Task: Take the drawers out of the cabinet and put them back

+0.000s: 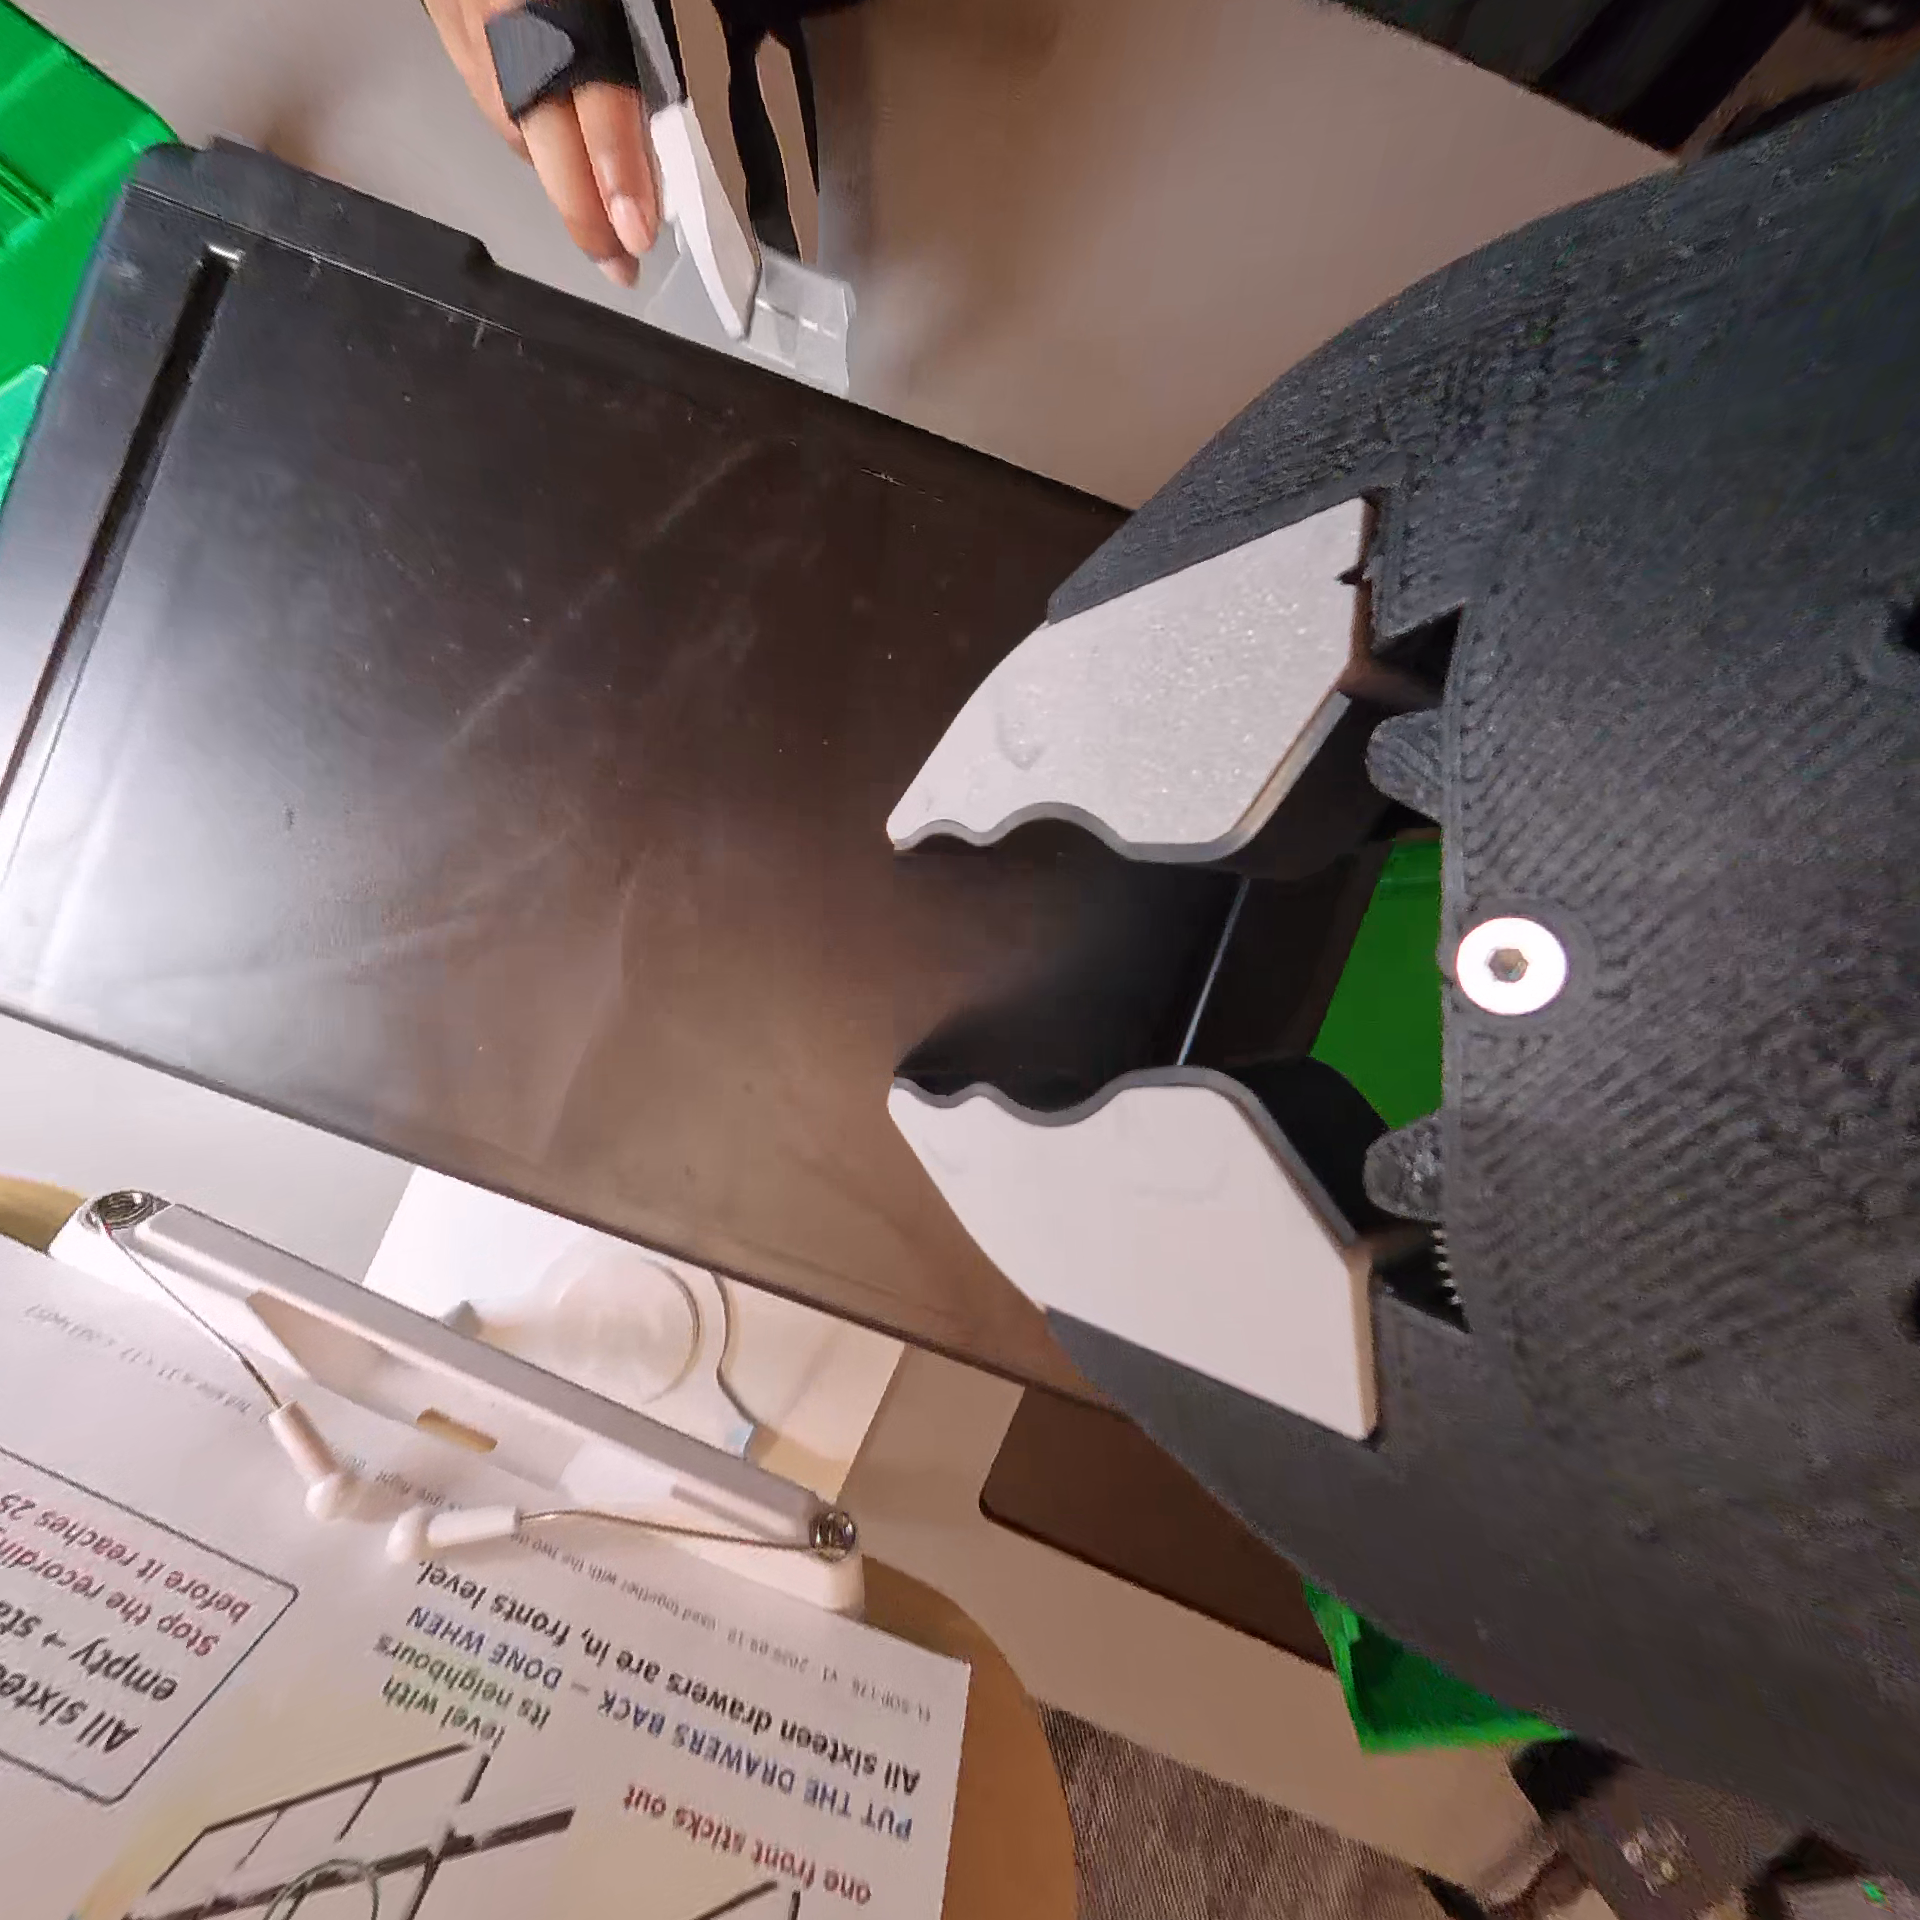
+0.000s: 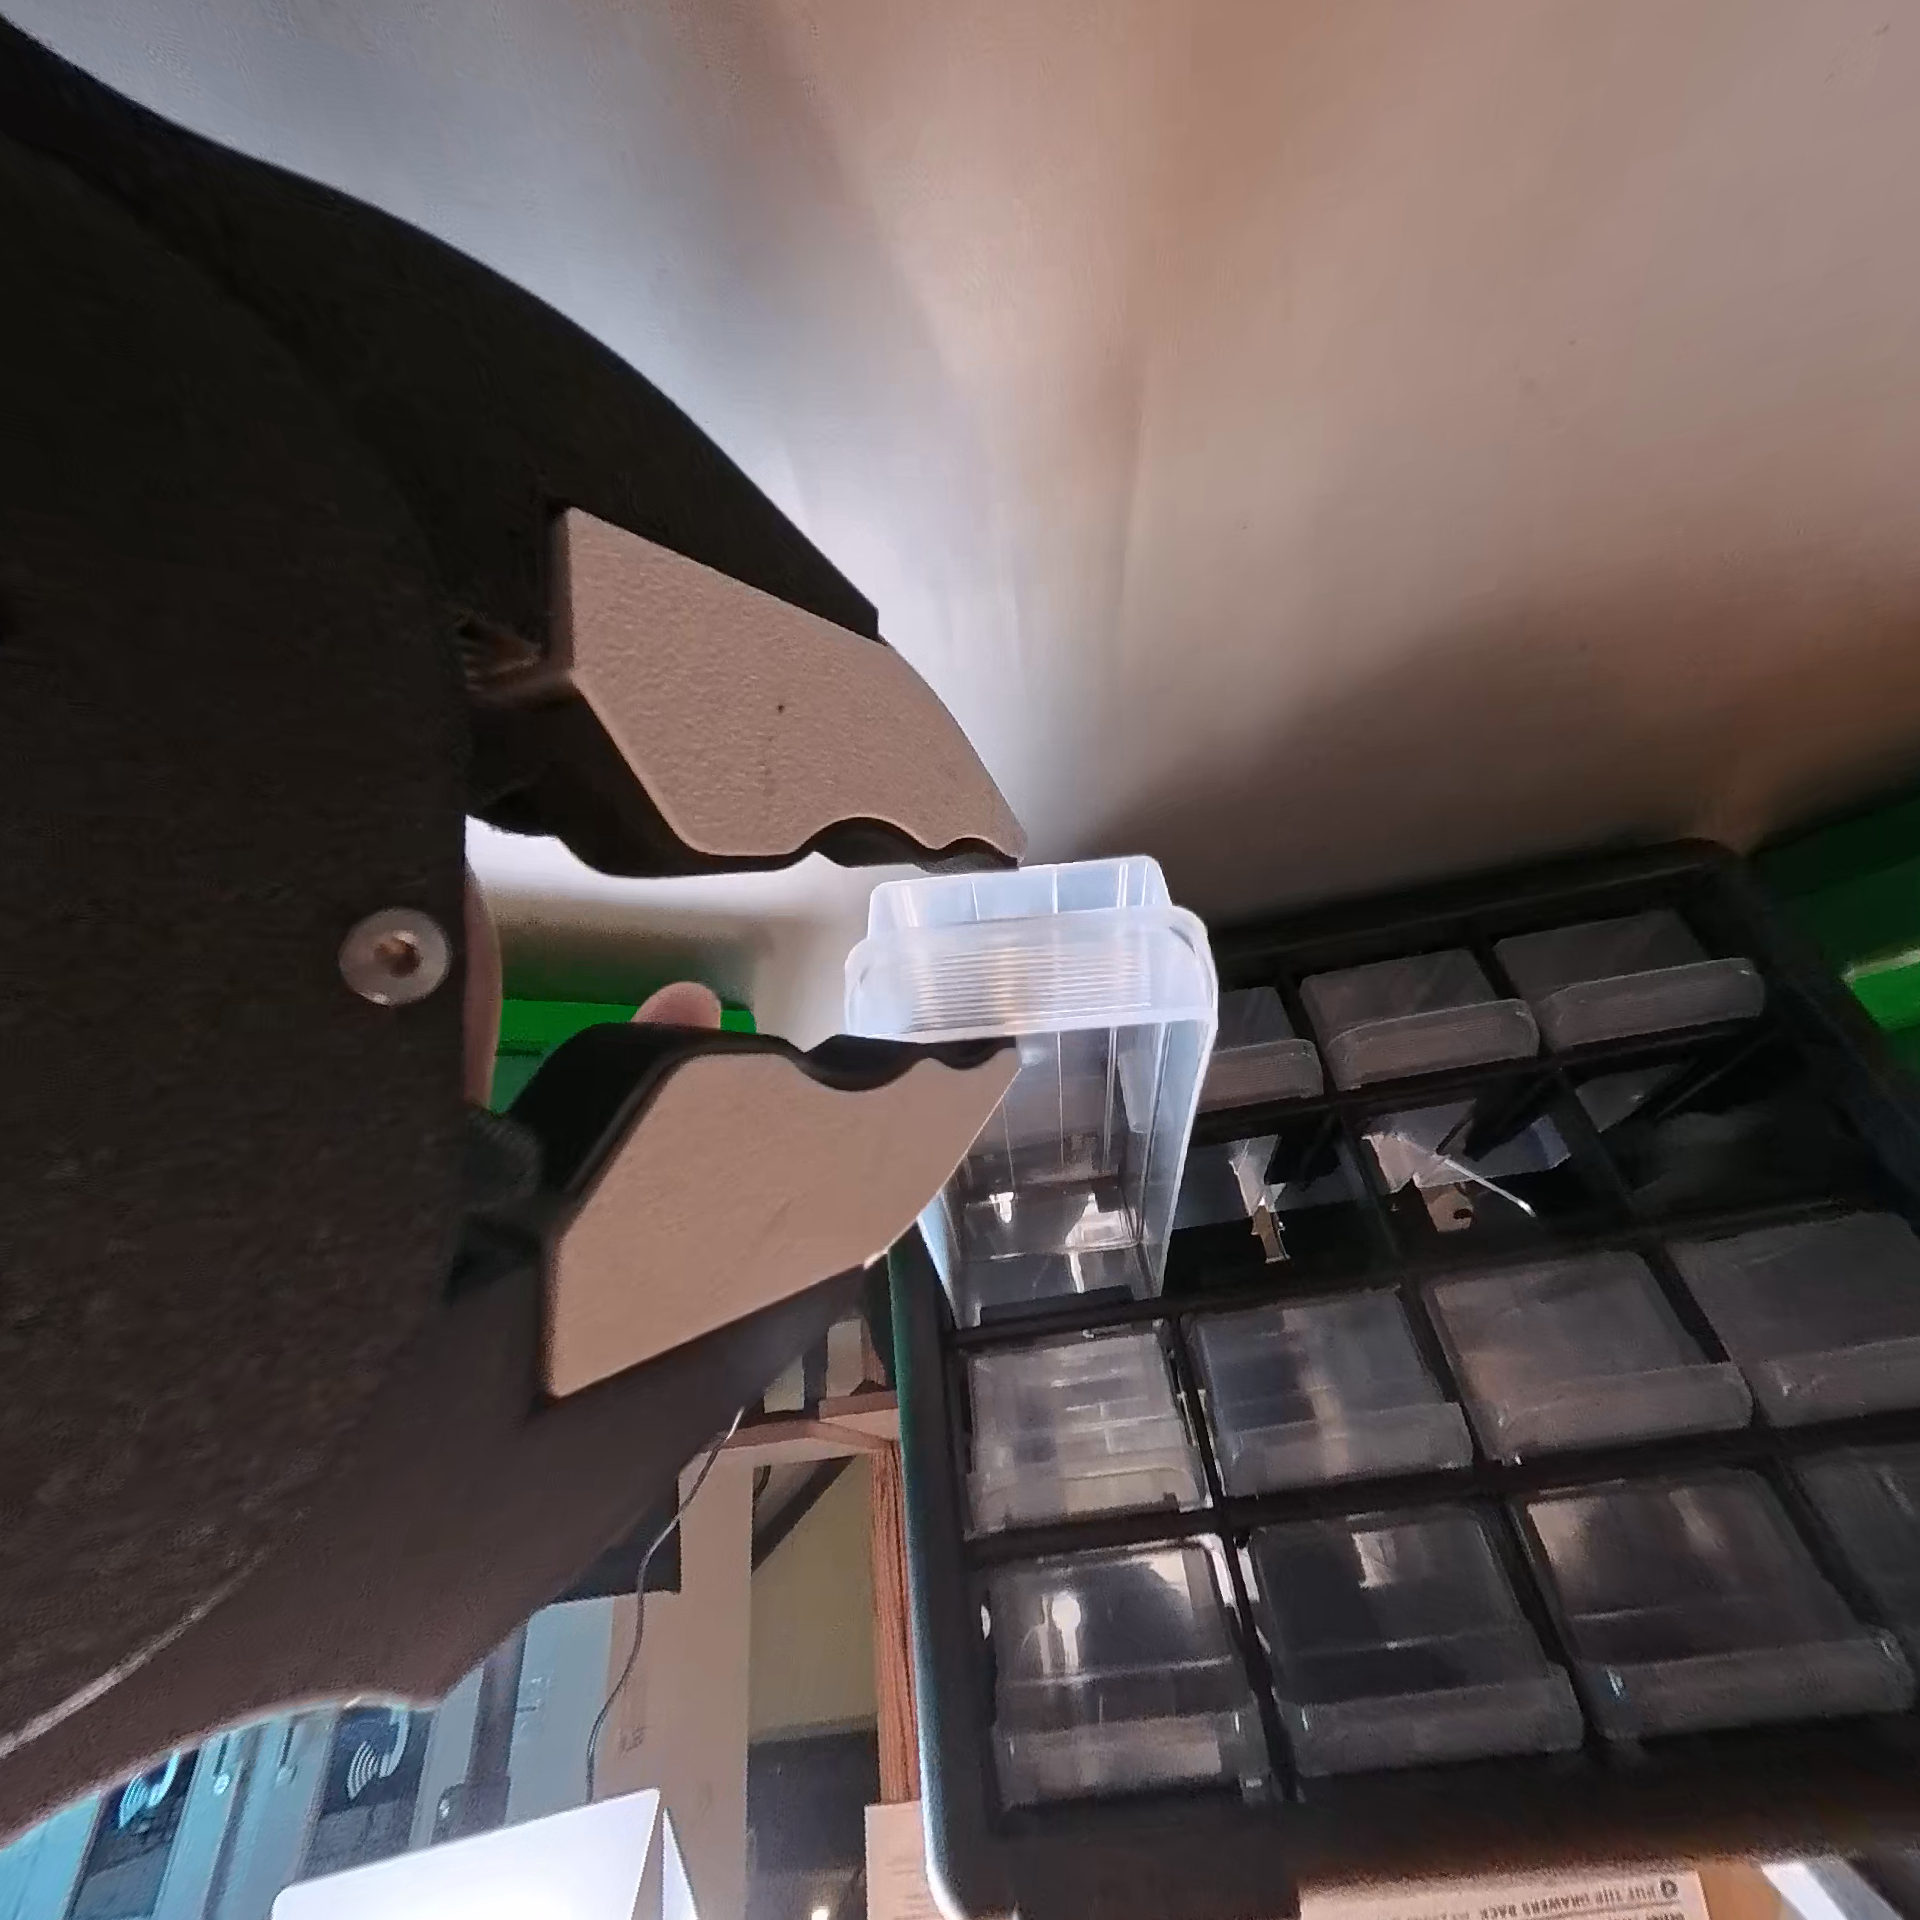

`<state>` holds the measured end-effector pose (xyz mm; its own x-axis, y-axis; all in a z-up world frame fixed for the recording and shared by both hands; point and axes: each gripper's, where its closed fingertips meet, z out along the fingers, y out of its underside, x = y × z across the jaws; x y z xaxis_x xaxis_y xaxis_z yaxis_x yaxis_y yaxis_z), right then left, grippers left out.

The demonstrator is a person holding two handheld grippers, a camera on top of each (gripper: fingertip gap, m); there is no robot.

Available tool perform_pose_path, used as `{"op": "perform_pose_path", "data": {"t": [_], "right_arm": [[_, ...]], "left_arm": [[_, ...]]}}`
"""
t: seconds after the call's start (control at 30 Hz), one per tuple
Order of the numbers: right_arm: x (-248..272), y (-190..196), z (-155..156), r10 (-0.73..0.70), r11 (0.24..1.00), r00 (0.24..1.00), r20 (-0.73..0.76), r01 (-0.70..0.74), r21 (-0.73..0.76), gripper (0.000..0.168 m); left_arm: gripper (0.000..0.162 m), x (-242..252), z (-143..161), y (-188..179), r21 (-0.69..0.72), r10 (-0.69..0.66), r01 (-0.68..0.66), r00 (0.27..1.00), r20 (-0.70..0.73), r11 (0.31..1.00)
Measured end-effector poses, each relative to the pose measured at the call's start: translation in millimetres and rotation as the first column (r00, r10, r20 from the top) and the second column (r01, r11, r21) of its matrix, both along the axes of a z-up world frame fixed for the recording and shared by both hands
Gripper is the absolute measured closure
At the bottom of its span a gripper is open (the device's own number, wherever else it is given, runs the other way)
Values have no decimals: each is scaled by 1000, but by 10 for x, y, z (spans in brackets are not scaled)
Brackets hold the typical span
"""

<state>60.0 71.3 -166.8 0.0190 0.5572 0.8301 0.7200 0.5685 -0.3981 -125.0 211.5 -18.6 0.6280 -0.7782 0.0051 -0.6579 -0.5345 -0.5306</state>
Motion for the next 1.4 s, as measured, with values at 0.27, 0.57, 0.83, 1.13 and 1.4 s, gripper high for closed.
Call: {"op": "perform_pose_path", "data": {"t": [0.27, 0.57, 0.83, 1.13, 1.4], "right_arm": [[6, -7, -59, 2, 999, 1000, 11, -2, -41, 145], [58, -83, -41, -3, 996, 997, 77, 10, -85, 147], [88, -212, 222, 130, 935, 986, 108, -85, -346, 149], [70, -189, 778, 246, 610, 968, 48, -116, -784, 150], [186, -390, 1101, 218, 394, 967, -134, -213, -894, 150]], "left_arm": [[111, 22, -9, 11, -36, 14, -14, 1000, -14, 999], [115, 30, -5, 15, -13, 32, -31, 999, 15, 999], [117, 40, -6, 3, -24, 28, -28, 1000, 0, 999], [118, 41, -5, 5, -21, 30, -30, 1000, 7, 999], [118, 44, -4, 2, -16, 30, -29, 999, 15, 999]]}}
